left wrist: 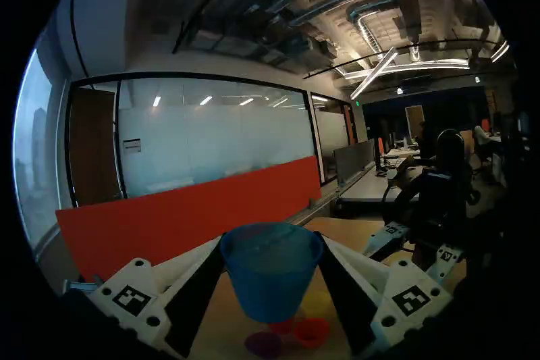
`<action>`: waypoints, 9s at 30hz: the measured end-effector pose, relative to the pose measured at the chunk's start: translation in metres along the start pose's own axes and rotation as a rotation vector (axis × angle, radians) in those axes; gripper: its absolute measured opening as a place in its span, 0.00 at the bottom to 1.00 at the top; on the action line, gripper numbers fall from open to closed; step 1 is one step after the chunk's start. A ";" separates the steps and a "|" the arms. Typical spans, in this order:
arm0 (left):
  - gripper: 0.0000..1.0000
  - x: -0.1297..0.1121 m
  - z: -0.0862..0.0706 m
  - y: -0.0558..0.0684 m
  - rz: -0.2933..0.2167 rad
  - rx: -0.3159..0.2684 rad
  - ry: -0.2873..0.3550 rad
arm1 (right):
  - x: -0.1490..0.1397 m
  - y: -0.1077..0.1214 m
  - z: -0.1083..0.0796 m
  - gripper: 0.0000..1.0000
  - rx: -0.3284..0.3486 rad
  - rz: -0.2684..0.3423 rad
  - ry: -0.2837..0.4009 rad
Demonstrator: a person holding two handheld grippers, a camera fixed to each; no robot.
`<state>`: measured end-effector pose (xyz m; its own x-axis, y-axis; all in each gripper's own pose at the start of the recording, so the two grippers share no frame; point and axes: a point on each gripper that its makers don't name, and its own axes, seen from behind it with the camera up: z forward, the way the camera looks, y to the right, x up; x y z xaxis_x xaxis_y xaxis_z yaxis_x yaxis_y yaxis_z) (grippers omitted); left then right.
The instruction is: Pour water
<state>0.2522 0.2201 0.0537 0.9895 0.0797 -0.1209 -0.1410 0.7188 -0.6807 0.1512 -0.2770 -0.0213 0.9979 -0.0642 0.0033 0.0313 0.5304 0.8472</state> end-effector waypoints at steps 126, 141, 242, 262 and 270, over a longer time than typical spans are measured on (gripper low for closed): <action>0.96 -0.342 -0.059 0.006 -0.116 -0.107 -0.739 | -0.198 0.072 -0.078 0.91 -0.085 0.062 -0.530; 0.96 -0.348 -0.076 0.003 -0.106 -0.086 -0.765 | -0.206 0.073 -0.077 0.91 -0.093 0.069 -0.536; 0.96 -0.300 -0.159 -0.010 -0.240 0.252 -0.530 | -0.165 0.069 -0.177 1.00 -0.460 0.128 -0.299; 0.96 -0.260 -0.155 -0.035 -0.220 0.498 -0.298 | -0.125 0.117 -0.202 1.00 -0.806 0.057 -0.101; 0.96 -0.254 -0.163 -0.046 -0.172 0.600 -0.246 | -0.112 0.131 -0.213 1.00 -0.918 0.047 -0.018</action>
<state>0.0017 0.0543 -0.0021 0.9849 0.0338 0.1697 -0.0086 0.9891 -0.1470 0.0555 -0.0203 -0.0240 0.9985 -0.0345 0.0416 0.0306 0.9953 0.0916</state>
